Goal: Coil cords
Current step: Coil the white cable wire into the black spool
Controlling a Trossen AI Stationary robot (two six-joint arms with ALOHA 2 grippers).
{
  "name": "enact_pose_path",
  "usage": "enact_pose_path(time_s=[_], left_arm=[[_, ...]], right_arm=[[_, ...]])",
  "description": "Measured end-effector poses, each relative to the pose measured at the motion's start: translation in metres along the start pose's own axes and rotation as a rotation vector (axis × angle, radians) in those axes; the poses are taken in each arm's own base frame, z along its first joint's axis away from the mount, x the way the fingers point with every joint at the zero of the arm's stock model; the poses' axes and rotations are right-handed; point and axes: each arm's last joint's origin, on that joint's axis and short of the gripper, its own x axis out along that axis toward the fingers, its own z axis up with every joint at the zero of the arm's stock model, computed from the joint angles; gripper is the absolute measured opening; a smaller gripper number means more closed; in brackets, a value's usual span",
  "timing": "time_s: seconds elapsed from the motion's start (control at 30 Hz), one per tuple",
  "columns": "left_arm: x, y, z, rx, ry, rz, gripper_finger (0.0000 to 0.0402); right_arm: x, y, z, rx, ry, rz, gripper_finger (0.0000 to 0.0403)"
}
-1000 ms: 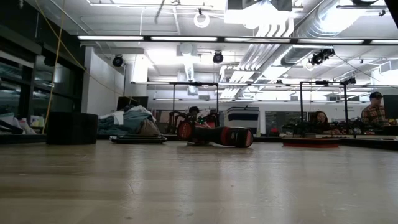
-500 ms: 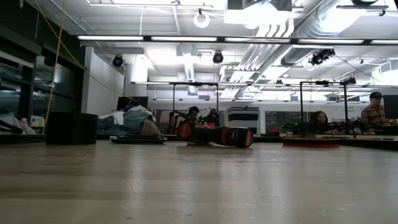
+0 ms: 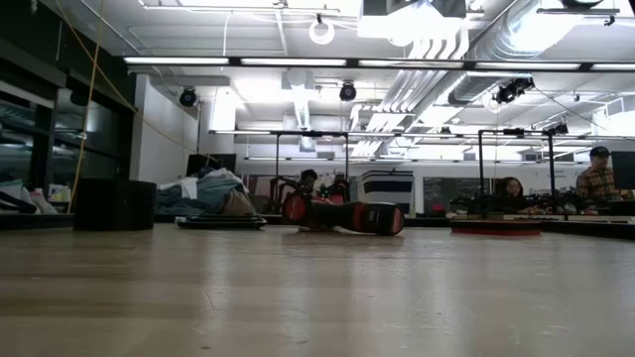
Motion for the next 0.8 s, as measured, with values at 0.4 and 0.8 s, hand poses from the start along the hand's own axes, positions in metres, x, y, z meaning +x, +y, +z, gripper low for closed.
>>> enact_pose_path(time_s=[0.4,0.8], left_arm=[[0.025,0.008,-0.023,-0.391,0.158,-0.037,0.0],[0.0,-0.008,-0.019,-0.433,0.263,0.011,0.0]], right_arm=[[0.011,0.014,-0.013,-0.273,0.008,0.019,0.0],[0.006,0.016,-0.018,-0.465,0.082,0.023,0.0]])
